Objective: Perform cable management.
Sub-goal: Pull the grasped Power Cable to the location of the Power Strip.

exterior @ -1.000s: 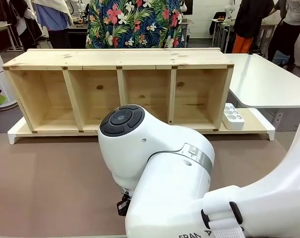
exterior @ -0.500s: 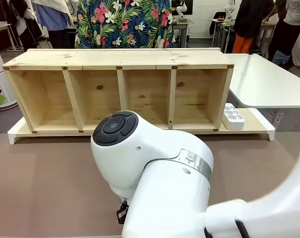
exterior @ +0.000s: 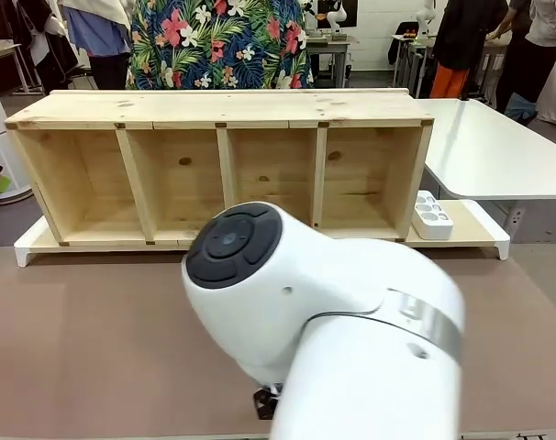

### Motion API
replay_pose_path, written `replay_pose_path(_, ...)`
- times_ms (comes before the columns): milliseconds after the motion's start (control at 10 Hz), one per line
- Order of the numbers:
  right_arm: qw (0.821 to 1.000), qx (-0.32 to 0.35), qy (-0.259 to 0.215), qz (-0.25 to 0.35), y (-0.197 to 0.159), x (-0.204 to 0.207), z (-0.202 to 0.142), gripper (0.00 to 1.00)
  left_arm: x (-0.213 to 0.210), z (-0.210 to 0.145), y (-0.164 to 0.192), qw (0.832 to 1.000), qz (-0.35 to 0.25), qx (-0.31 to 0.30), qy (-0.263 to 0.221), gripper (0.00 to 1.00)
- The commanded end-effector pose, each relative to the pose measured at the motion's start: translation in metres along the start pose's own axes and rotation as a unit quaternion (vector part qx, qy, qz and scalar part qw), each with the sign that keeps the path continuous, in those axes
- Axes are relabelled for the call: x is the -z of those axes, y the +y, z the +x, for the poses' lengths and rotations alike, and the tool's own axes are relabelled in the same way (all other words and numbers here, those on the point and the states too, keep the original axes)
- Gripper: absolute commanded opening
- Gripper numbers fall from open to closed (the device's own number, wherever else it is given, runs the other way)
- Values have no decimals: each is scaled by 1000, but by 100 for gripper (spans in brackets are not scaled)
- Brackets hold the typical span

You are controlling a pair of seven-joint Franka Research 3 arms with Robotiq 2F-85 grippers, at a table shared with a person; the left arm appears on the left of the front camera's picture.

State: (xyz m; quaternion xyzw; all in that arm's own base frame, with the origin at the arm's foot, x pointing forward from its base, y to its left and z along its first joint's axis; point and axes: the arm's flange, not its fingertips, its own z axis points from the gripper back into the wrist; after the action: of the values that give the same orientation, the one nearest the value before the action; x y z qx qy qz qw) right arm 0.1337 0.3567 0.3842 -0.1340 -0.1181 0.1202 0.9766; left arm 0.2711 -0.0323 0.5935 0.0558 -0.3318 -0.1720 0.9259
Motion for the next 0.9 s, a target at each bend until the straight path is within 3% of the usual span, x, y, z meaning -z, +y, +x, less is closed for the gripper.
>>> replay_pose_path(0, 1000, 17, 12, -18, -38, -6, -22, 15, 0, 1, 0, 1000, 1, 0, -4, 100)
replay_pose_path(400, 997, 61, 15, -42, -100, -7, -39, 15, 0, 1, 0, 1000, 1, 0, -4, 100)
replay_pose_path(800, 994, 106, 2, -25, -165, -8, -59, 15, 0, 1, 0, 1000, 1, 0, -4, 100)
